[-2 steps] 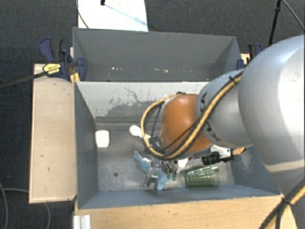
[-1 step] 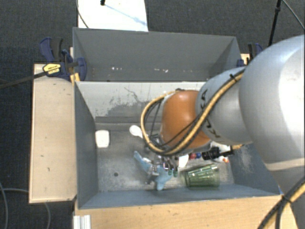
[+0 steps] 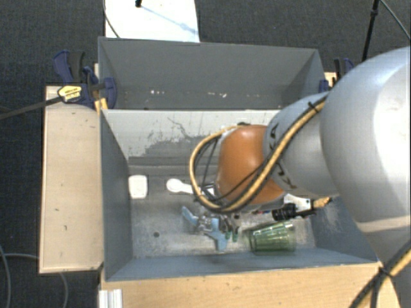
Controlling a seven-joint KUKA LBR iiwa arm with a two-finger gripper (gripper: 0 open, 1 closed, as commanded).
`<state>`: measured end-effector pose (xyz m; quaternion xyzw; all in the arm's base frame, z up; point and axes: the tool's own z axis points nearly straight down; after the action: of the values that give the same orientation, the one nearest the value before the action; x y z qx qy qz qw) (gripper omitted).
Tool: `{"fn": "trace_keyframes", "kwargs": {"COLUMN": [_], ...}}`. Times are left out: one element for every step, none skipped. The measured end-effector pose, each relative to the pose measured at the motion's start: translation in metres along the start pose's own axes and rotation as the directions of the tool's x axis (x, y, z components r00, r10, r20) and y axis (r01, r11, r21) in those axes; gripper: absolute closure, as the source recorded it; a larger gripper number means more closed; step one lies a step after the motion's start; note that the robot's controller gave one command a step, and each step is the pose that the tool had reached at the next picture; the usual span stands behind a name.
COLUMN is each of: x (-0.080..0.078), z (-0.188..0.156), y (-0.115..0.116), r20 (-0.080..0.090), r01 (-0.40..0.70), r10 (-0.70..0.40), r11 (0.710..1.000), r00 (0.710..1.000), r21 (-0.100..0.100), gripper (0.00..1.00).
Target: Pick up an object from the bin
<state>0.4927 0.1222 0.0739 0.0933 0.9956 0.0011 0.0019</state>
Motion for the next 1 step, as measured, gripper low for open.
{"fn": "trace_keyframes", "kwargs": {"x": [0.0000], "z": [0.0000], "y": [0.0000], "r20": [0.000], "r01": [0.000], "r10": [0.000], "r11": [1.000], "r00": [1.000], "r21": [0.000], "gripper": [1.00]}}
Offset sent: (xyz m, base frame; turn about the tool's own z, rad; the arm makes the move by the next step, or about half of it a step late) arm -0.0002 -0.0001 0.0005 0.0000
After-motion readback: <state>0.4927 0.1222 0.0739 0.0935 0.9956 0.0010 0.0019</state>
